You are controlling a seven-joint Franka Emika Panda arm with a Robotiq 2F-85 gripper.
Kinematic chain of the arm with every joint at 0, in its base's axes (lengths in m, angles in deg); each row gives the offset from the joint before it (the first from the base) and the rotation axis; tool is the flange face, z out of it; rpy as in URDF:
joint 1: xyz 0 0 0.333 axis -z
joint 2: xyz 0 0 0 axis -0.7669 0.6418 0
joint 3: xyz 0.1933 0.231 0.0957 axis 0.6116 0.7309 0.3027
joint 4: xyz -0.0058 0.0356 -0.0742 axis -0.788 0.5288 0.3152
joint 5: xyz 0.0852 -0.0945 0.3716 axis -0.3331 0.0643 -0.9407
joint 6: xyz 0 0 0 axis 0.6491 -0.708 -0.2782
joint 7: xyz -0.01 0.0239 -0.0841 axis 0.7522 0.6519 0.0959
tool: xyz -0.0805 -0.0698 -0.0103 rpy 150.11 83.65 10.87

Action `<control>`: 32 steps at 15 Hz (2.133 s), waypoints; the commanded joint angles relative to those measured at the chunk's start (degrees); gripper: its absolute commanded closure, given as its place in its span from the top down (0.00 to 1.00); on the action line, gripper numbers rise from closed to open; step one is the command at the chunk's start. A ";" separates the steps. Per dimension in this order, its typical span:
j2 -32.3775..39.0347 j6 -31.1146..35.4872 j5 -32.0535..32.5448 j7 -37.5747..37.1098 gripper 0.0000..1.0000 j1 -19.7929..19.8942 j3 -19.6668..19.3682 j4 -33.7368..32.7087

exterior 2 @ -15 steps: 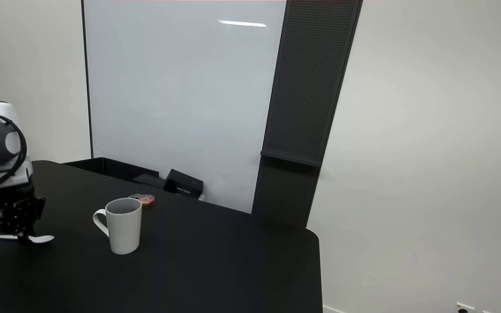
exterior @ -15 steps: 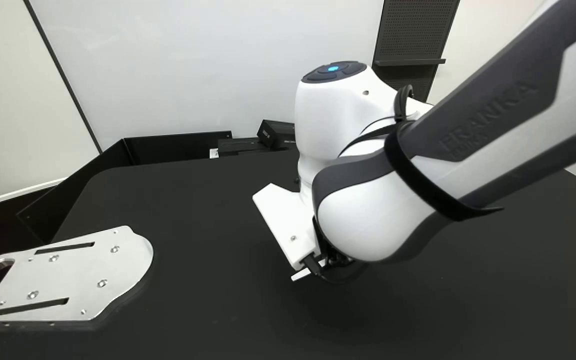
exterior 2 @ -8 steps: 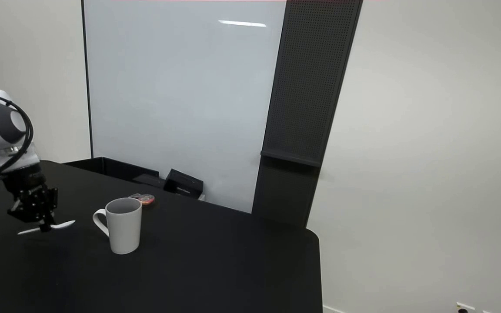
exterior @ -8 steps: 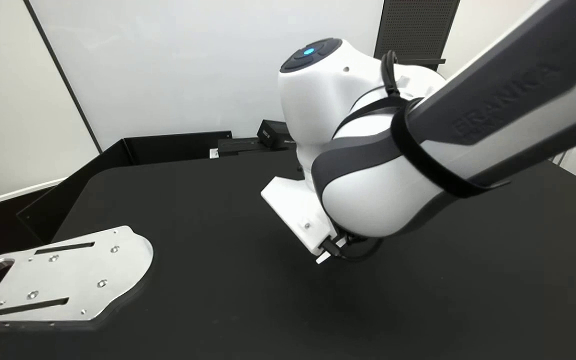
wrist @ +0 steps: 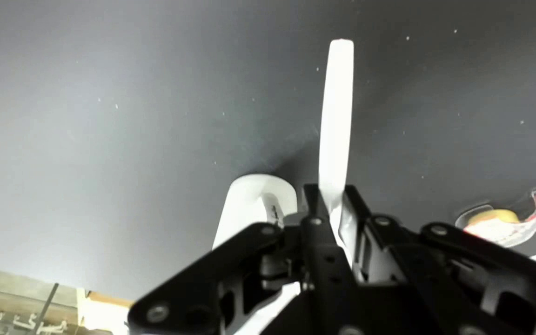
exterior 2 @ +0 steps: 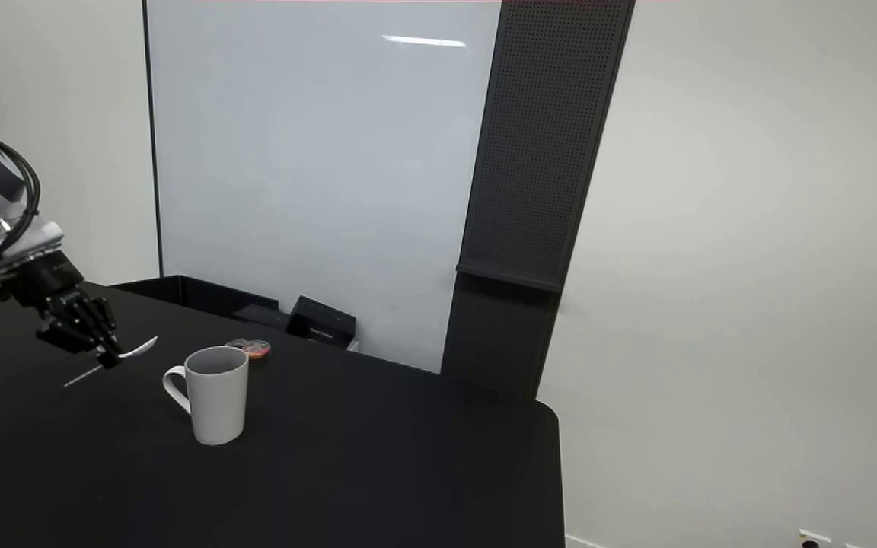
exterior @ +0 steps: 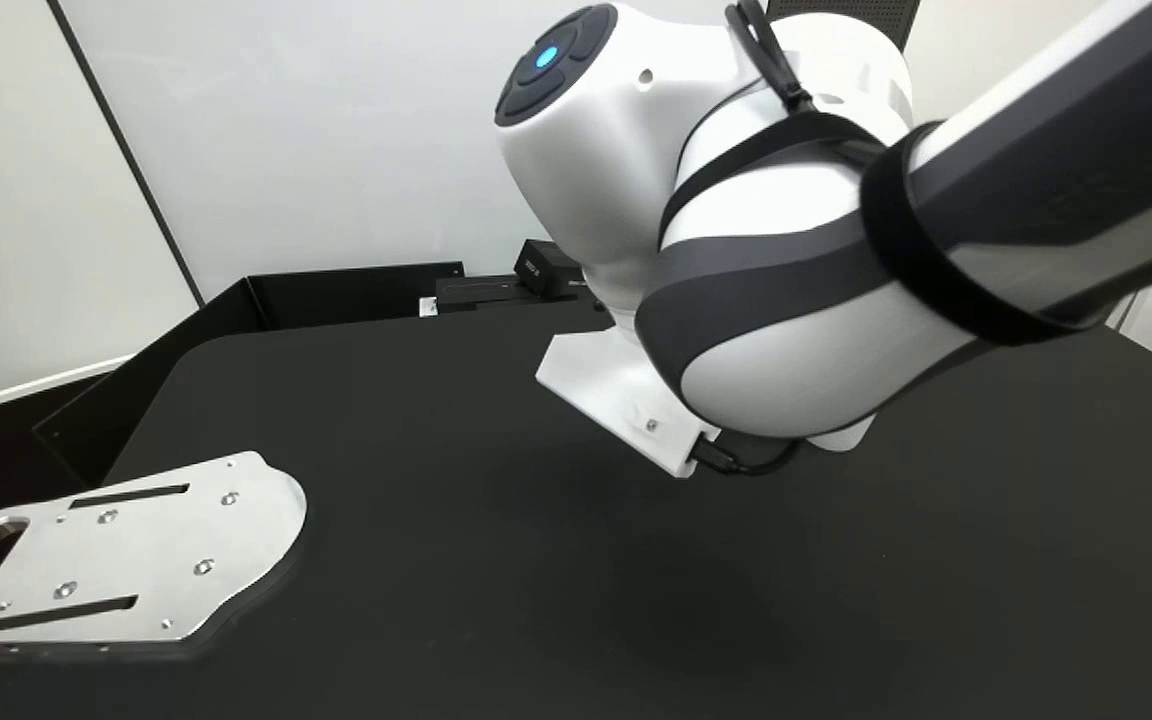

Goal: Put the spoon in the cup

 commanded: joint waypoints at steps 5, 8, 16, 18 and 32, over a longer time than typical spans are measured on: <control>-2.54 -7.87 15.28 -8.26 0.03 -0.26 1.00 -0.47; -2.84 -11.07 20.23 -9.84 0.03 1.22 2.72 -0.63; -7.33 -20.97 21.52 -9.33 0.03 7.67 7.83 -1.09; -8.48 -22.11 22.56 -9.64 0.03 9.24 8.96 -0.82; -10.37 -21.88 30.03 -11.25 0.03 17.61 11.65 1.62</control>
